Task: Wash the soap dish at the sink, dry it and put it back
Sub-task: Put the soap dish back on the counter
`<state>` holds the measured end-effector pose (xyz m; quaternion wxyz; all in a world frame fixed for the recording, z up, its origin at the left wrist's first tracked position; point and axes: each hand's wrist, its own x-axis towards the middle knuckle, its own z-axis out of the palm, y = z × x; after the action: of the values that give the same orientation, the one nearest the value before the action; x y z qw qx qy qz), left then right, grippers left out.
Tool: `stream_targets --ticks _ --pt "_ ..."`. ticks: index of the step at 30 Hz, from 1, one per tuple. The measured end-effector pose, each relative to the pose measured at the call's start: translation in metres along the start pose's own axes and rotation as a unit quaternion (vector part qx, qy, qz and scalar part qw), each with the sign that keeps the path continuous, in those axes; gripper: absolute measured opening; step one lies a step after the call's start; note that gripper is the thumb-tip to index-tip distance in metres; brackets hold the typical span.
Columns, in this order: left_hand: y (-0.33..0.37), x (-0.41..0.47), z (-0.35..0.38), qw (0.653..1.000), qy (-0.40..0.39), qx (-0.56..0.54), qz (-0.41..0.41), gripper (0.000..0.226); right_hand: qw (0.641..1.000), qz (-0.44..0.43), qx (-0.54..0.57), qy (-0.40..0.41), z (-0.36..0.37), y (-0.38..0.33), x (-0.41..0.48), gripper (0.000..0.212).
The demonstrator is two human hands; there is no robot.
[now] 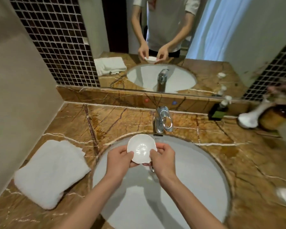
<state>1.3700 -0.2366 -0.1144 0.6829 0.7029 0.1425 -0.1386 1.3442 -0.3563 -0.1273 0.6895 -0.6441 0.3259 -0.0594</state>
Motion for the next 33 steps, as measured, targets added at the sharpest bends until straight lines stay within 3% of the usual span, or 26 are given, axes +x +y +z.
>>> stream_targets --ticks 5,12,15,23,27,33 --pt "-0.010 -0.018 0.067 0.999 -0.032 0.016 -0.019 0.026 0.999 -0.007 -0.018 0.047 -0.071 0.010 0.014 0.019" --pt "-0.024 -0.025 0.158 0.990 -0.072 0.076 -0.096 0.017 0.994 -0.023 -0.091 0.053 -0.169 0.012 0.055 0.021" --pt "-0.018 -0.017 0.192 0.988 -0.070 0.121 -0.060 0.027 0.989 -0.044 -0.142 0.015 -0.205 0.007 0.077 0.024" --pt "-0.007 0.004 0.265 0.937 -0.212 0.277 -0.018 0.008 0.957 -0.076 -0.265 -0.096 -0.263 -0.011 0.136 0.027" --pt "-0.014 0.013 0.279 0.952 -0.162 0.261 -0.002 0.010 0.954 -0.071 -0.280 -0.085 -0.262 -0.021 0.156 0.028" --pt "-0.022 0.032 0.282 0.990 -0.024 0.131 -0.041 0.005 0.978 -0.023 -0.203 -0.037 -0.253 -0.019 0.165 0.031"
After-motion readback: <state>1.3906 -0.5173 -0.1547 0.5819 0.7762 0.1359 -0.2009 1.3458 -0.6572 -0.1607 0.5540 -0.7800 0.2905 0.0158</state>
